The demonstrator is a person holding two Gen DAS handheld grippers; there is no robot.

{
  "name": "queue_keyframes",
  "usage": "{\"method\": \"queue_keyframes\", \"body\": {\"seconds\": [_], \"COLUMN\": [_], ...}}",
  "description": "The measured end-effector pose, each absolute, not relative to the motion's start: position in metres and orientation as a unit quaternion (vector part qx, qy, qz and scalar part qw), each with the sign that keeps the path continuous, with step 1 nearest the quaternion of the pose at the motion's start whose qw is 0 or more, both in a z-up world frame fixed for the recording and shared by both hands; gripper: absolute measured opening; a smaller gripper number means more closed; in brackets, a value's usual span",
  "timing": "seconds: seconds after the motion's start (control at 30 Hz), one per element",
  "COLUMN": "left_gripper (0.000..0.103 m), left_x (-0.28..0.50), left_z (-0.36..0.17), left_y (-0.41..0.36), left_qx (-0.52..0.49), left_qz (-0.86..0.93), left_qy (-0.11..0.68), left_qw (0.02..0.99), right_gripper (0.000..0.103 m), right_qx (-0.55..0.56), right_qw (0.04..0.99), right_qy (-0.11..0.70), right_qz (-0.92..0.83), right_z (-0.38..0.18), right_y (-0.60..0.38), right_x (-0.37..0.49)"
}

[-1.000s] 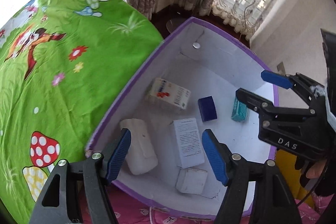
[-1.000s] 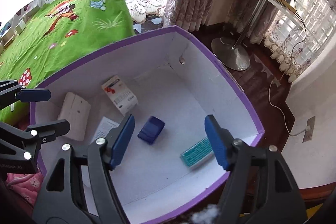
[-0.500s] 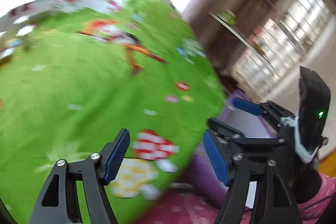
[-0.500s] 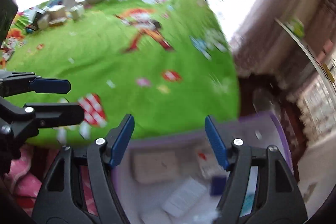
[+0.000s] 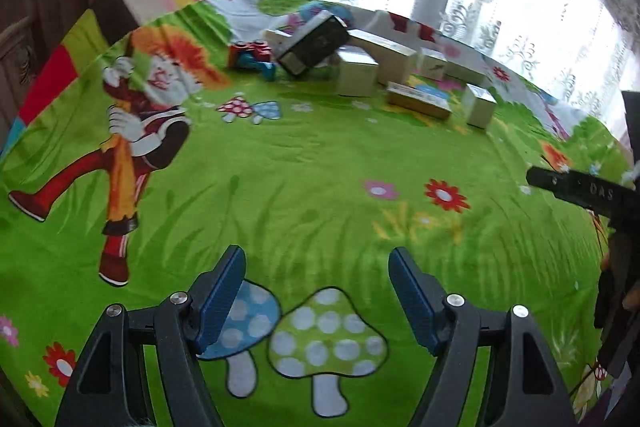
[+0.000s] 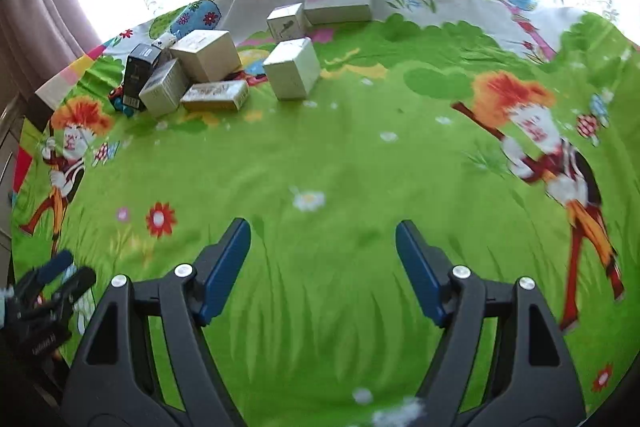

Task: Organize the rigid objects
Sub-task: 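Lift both grippers away from the storage box, then grasp the white dental box with the left gripper while the right grasps a white box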

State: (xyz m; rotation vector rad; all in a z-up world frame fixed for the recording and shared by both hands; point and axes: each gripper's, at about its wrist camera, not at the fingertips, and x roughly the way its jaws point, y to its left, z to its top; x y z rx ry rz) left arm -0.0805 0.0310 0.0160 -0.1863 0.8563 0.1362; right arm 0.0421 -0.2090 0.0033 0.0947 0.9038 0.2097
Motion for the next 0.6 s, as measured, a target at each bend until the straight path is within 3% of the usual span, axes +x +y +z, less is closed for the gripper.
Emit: {"method": "queue_keyframes", "body": {"seconds": [0.33,0.37,0.4,0.6], "left_gripper": [0.075,0.075,0.075,0.079], "left_x": [-0.07,-0.065,-0.059,0.01], "left_z": [0.021,0.023,0.025,0.036], "left_y": [0.031,0.031,0.029,0.003], "left_qx": [-0.109,-0.123,-0.133,-0.217], "left_qz": [0.069,0.065,0.063,0.057], "left_qy": [0.415,0.419,0.421,0.434], "left_qw": [0.9,0.897,0.895,0.873], "right_gripper": [0.078,0.069,0.039,0.037], "right_qx": [0.084,0.077,0.062,-0.017], "right_qw": [0.886,0.891,0.898,0.908], "right_qy": [0.451,0.44,0.426,0.406], "right_qz": [0.068,0.078,0.091,0.105], "right_z": [-0.006,-0.005,-0.003,0.0], "right_y": [-0.188,-0.19,-0.192,-0.222], "right_x": [0.156,0.153,0.147,0.091]}}
